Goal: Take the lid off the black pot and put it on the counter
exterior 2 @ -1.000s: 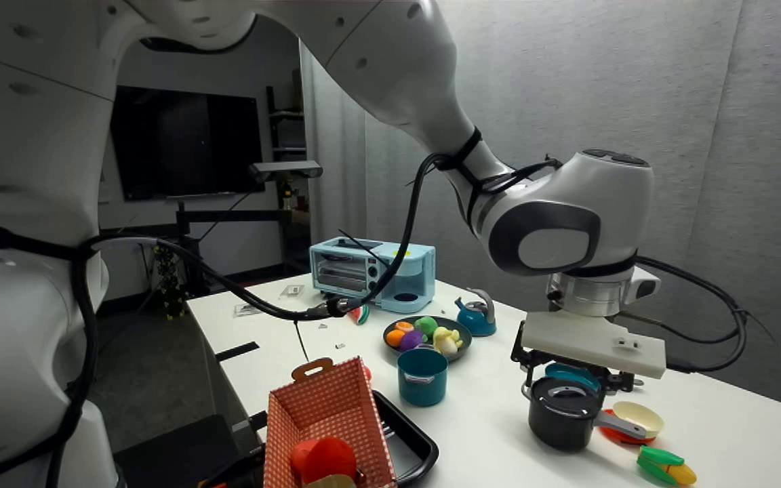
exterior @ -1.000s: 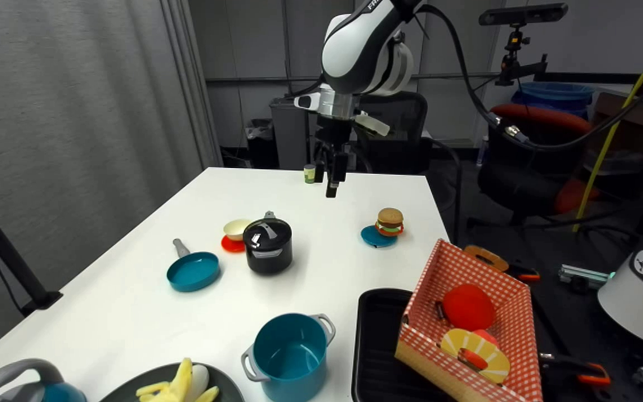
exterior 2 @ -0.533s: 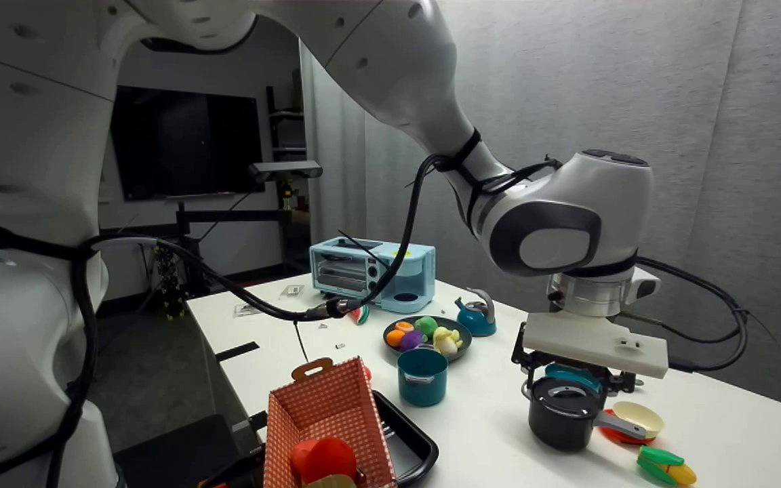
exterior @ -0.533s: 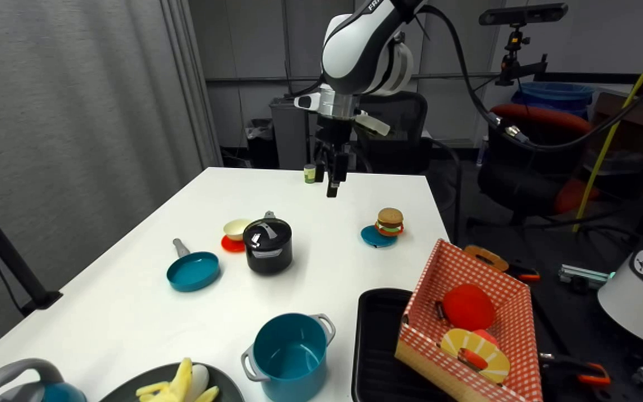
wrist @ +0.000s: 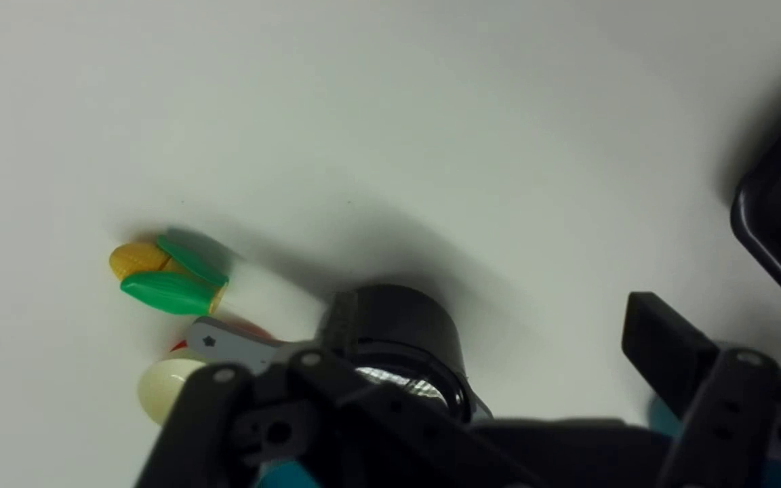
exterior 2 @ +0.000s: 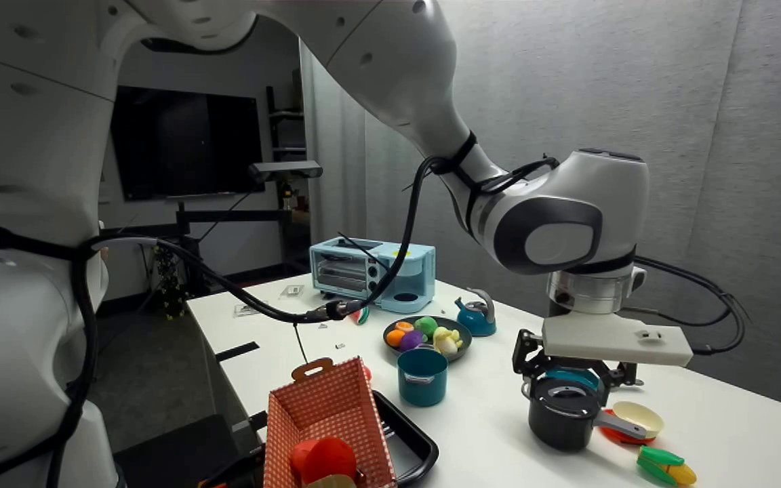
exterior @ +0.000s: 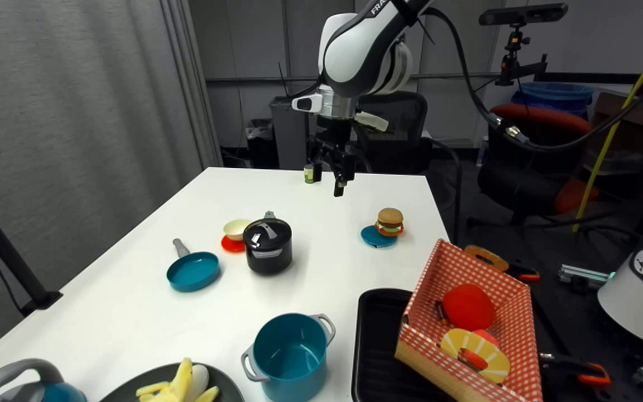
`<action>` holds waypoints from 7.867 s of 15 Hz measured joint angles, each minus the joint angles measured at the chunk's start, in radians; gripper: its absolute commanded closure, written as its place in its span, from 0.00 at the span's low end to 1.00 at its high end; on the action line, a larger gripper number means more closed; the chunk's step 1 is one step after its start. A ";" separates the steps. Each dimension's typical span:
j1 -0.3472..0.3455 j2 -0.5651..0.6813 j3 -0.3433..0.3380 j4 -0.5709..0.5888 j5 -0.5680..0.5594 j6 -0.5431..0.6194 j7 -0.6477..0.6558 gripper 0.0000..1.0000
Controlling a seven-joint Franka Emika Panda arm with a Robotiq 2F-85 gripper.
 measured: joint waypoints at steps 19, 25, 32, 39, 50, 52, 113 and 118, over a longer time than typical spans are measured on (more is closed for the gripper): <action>-0.001 0.035 0.000 0.084 -0.006 -0.197 -0.548 0.00; -0.001 0.058 -0.001 0.123 -0.062 -0.202 -0.695 0.00; 0.002 0.079 -0.009 0.167 -0.139 -0.293 -0.774 0.00; 0.002 0.081 -0.013 0.178 -0.140 -0.341 -0.774 0.00; 0.002 0.083 -0.014 0.181 -0.230 -0.340 -1.104 0.00; 0.002 0.086 -0.015 0.185 -0.262 -0.340 -1.184 0.00; 0.057 0.513 0.085 0.694 -0.252 -0.270 -1.459 0.00; 0.047 0.527 0.086 0.694 -0.250 -0.270 -1.459 0.00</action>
